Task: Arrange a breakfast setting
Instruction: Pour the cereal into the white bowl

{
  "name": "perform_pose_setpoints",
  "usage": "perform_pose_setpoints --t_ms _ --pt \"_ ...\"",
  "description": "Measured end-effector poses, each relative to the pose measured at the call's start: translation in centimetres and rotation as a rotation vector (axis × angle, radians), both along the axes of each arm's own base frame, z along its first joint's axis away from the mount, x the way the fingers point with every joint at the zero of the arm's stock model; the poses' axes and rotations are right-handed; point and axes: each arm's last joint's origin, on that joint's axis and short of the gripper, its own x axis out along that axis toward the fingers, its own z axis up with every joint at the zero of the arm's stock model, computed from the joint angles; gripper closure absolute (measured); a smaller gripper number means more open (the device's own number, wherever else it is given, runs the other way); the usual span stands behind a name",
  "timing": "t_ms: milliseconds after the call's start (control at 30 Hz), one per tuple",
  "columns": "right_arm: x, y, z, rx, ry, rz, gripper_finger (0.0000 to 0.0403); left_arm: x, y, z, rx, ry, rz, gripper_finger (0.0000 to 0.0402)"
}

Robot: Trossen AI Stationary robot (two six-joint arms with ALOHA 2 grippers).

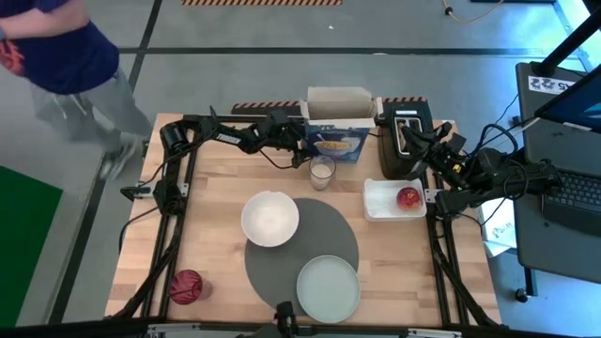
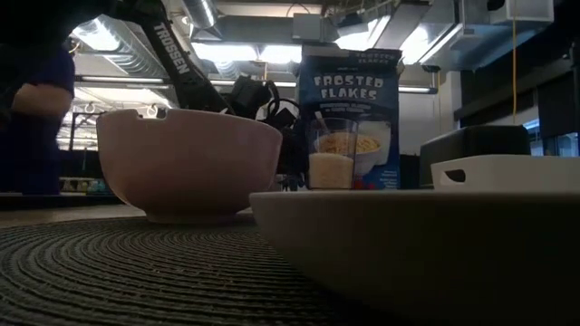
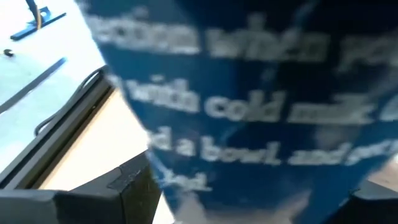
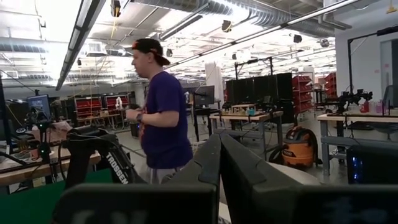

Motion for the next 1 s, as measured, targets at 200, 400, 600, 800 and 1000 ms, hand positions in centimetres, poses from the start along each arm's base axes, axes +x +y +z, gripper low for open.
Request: perform_pose_setpoints --t_ms 200,400,600,800,1000 --pt "0.0 0.0 0.0 -0.004 -0.001 0.010 0.0393 0.0 0.1 0.0 0.010 0.007 0.029 0.0182" --pt "0.0 0.0 0.0 -0.004 -0.001 0.010 0.0393 0.0 0.1 0.0 0.010 0.006 0.024 0.0256" --pt "0.0 0.0 0.0 -0.005 0.001 0.010 0.0393 0.0 0.1 0.0 0.010 0.007 0.033 0.0270" --pt "0.0 0.0 0.0 -0.011 0.007 0.008 0.0393 -0.2 0.3 0.3 -0.013 -0.006 0.061 0.0269" --pt "0.1 0.0 -0.1 -0.018 0.018 0.006 0.0393 -0.6 0.4 2.1 0.039 -0.013 0.077 0.0269"
